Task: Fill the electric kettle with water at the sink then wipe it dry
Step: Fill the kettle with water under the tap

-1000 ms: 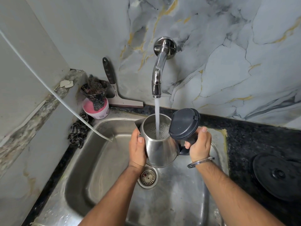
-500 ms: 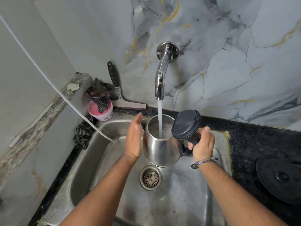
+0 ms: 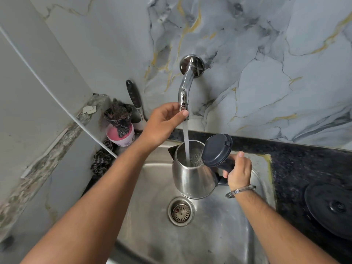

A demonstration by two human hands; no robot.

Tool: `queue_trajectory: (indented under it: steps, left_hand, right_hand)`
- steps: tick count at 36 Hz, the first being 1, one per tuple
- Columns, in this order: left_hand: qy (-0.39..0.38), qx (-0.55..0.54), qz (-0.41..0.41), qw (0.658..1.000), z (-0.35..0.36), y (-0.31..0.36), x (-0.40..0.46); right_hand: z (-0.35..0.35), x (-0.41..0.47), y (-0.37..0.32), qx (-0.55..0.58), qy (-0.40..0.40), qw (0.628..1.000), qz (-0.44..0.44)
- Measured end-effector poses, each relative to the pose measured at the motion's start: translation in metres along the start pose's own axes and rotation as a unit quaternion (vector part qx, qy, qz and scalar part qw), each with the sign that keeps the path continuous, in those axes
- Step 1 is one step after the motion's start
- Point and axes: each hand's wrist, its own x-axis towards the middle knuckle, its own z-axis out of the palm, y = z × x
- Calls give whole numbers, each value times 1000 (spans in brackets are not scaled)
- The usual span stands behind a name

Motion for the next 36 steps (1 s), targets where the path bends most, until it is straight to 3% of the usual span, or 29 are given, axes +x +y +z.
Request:
queue_trajectory:
  steps: [19,32,36]
  left_hand:
    - [-5,-31,-39,999,5,4,5]
    - [-109,-117,-120,980,-10,-5,11]
    - [-95,-90,-132,983,-7,-2,11]
  right_hand:
    - [0,1,17,23,38,998,37]
    - [0,2,19,38,42,997,44]
    - [-1,2,19,31,39,998,42]
